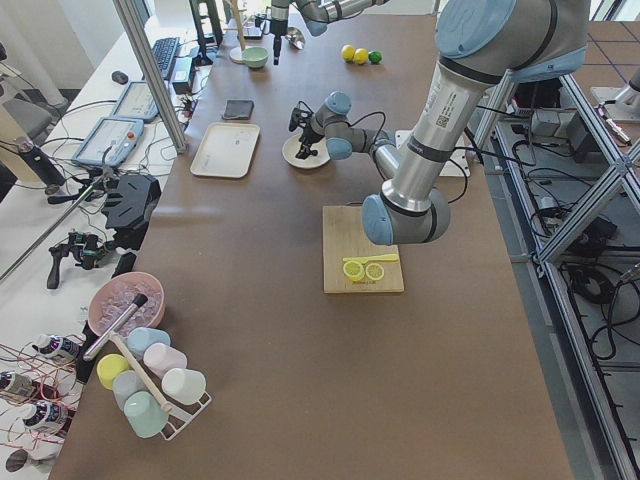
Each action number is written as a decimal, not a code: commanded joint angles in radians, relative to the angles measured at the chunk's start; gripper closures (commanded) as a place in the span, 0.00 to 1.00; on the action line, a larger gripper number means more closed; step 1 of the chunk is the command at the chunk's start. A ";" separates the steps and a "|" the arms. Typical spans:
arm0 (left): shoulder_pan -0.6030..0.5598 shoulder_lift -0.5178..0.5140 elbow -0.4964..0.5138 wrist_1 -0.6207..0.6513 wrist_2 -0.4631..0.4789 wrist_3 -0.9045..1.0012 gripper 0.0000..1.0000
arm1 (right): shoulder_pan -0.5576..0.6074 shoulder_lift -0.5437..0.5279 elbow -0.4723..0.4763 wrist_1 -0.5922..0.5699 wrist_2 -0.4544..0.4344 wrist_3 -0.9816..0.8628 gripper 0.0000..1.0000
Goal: Place red cherry on plate
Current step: 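Open the left gripper to drop the cherries onto the plate, withdraw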
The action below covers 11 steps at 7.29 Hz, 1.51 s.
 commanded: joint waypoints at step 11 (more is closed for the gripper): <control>-1.136 0.606 -0.016 0.246 -0.954 1.100 0.02 | 0.447 -0.299 0.008 -0.317 0.019 -0.715 0.00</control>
